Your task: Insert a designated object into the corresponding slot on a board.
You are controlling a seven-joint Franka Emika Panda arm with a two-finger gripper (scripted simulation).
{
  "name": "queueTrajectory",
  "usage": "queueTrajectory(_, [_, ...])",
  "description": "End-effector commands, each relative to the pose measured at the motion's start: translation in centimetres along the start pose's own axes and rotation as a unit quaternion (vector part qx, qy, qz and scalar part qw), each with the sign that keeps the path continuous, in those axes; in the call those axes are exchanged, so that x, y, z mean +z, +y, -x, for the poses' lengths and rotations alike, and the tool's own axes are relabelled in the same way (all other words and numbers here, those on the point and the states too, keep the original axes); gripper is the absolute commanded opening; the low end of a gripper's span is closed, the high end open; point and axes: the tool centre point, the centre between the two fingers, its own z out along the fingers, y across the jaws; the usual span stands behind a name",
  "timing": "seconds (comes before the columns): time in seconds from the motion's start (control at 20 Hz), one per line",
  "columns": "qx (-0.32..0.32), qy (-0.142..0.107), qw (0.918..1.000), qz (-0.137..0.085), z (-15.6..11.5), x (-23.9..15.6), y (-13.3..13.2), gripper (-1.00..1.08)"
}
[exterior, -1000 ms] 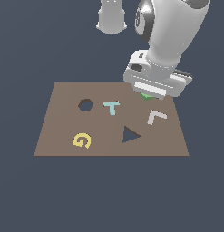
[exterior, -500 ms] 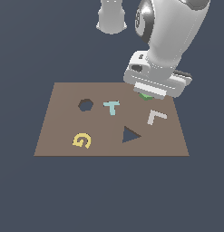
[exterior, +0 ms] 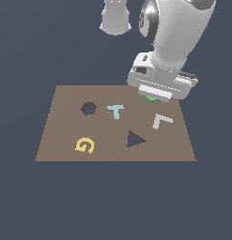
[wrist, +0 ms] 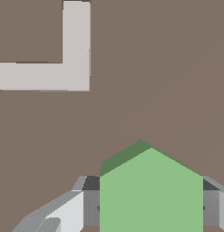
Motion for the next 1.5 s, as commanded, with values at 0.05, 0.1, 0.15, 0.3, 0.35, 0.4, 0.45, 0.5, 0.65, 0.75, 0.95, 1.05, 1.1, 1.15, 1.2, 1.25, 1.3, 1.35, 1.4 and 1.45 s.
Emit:
queueTrajectory(0.05, [-0.016, 0.000, 0.9999, 0.000, 0.2, 0.0, 0.4, -1.00])
queueTrajectory(0.1, [-0.023, 0.000, 0.9997, 0.000, 0.3, 0.0, 0.6, -1.00])
queueTrajectory(0.15, [-0.030, 0.000, 0.9996, 0.000, 0.4, 0.0, 0.7, -1.00])
queueTrajectory(0.3, [-0.055, 0.000, 0.9985, 0.000, 0.7, -0.1, 1.3, -1.00])
queueTrajectory(0.35, [-0.065, 0.000, 0.9979, 0.000, 0.8, -0.1, 1.6, -1.00])
queueTrajectory(0.4, [-0.075, 0.000, 0.9972, 0.000, 1.0, -0.1, 1.9, -1.00])
queueTrajectory(0.45, [-0.086, 0.000, 0.9963, 0.000, 1.1, -0.1, 2.1, -1.00])
queueTrajectory(0.5, [-0.097, 0.000, 0.9953, 0.000, 1.2, -0.1, 2.4, -1.00])
queueTrajectory(0.65, [-0.135, 0.000, 0.9909, 0.000, 1.5, -0.1, 3.4, -1.00])
queueTrajectory(0.75, [-0.163, 0.000, 0.9867, 0.000, 1.7, -0.2, 4.2, -1.00])
queueTrajectory(0.95, [-0.224, 0.000, 0.9746, 0.000, 2.0, -0.2, 5.9, -1.00])
queueTrajectory(1.05, [-0.257, 0.000, 0.9665, 0.000, 2.1, -0.3, 6.8, -1.00])
queueTrajectory(1.1, [-0.273, 0.000, 0.9621, 0.000, 2.1, -0.3, 7.3, -1.00])
queueTrajectory(1.15, [-0.289, 0.000, 0.9574, 0.000, 2.1, -0.3, 7.8, -1.00])
queueTrajectory(1.2, [-0.304, 0.000, 0.9525, 0.000, 2.0, -0.3, 8.2, -1.00])
queueTrajectory(1.25, [-0.320, 0.000, 0.9474, 0.000, 2.0, -0.3, 8.7, -1.00])
queueTrajectory(1.3, [-0.335, 0.000, 0.9421, 0.000, 1.9, -0.3, 9.2, -1.00])
queueTrajectory(1.35, [-0.351, 0.000, 0.9365, 0.000, 1.9, -0.4, 9.6, -1.00])
queueTrajectory(1.4, [-0.366, 0.000, 0.9308, 0.000, 1.8, -0.4, 10.1, -1.00])
queueTrajectory(1.45, [-0.381, 0.000, 0.9248, 0.000, 1.7, -0.4, 10.5, -1.00])
